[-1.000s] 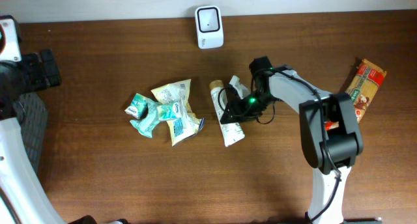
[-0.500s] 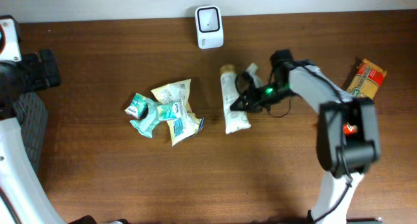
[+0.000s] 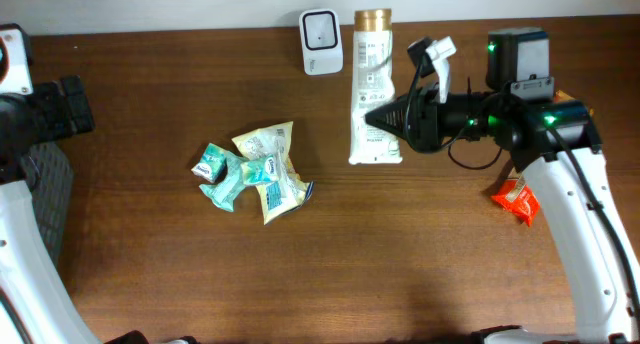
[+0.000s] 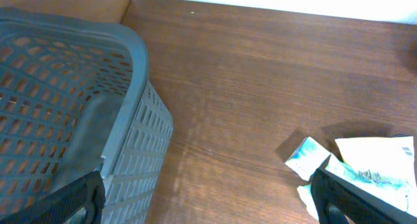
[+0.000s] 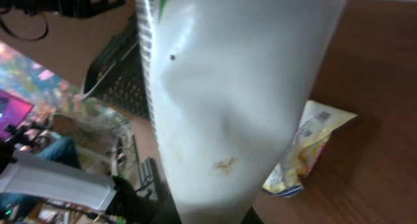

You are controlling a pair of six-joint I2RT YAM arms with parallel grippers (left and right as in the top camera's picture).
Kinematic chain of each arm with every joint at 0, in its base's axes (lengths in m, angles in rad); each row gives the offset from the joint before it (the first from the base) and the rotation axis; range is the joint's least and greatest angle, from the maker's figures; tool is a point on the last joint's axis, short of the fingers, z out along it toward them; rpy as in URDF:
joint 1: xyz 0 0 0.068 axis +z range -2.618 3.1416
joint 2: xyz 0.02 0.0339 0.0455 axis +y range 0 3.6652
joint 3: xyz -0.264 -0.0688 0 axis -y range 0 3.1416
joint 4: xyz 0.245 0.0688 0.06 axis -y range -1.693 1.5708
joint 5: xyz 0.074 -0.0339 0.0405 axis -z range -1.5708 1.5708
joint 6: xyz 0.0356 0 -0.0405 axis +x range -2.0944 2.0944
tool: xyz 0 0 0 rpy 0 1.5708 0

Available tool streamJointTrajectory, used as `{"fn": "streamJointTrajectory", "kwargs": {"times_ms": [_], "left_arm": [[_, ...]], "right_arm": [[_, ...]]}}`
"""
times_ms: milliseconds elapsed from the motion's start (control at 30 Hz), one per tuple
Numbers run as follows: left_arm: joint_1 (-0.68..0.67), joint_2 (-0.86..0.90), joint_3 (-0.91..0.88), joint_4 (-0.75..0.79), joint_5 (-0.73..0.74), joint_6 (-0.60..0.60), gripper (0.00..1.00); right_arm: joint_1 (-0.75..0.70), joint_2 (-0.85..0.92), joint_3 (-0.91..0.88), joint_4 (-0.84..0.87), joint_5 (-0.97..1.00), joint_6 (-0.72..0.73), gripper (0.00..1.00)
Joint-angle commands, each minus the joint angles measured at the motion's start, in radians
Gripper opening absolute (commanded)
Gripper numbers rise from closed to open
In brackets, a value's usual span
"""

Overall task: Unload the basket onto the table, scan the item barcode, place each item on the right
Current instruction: 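Lift the white tube up to the barcode scanner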

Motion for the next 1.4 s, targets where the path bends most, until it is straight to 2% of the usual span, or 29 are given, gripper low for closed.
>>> {"fn": "streamJointTrajectory", "kwargs": {"times_ms": [0, 67, 167, 200, 300, 467, 767, 833, 1167, 1367], "left_arm": [[0.006, 0.002, 0.002, -0.001, 0.01, 0.013, 0.99], [0.006, 0.002, 0.002, -0.001, 0.011, 0.013, 0.99], [0.006, 0.002, 0.002, -0.001, 0.011, 0.013, 0.99], [0.006, 0.002, 0.002, -0.001, 0.011, 0.013, 0.99], [0.006, 0.002, 0.002, -0.001, 0.01, 0.013, 0.99], [0.006, 0.002, 0.002, -0.001, 0.011, 0.013, 0.99], [0.006, 0.002, 0.002, -0.001, 0.011, 0.013, 0.99], [0.006, 0.002, 0.002, -0.001, 0.011, 0.013, 0.99], [0.006, 0.002, 0.002, -0.001, 0.011, 0.013, 0.99], [0.006, 0.002, 0.002, -0.001, 0.01, 0.013, 0.99]], "right_arm": [[0.087, 0.012, 0.205, -0.09, 0.372, 0.017, 0.04], [0.21, 0.121, 0.39, -0.198, 0.797, -0.022, 0.04], [0.277, 0.243, 0.482, -0.199, 1.024, -0.047, 0.04], [0.301, 0.314, 0.508, -0.16, 1.15, -0.053, 0.04], [0.327, 0.454, 0.509, -0.001, 1.366, -0.141, 0.04], [0.33, 0.698, 0.509, 0.311, 1.584, -0.336, 0.04], [0.332, 0.914, 0.509, 0.627, 1.619, -0.486, 0.04], [0.331, 0.941, 0.509, 0.636, 1.63, -0.525, 0.04], [0.332, 0.964, 0.507, 0.629, 1.677, -0.524, 0.04], [0.332, 0.92, 0.507, 0.557, 1.667, -0.507, 0.04]]}}
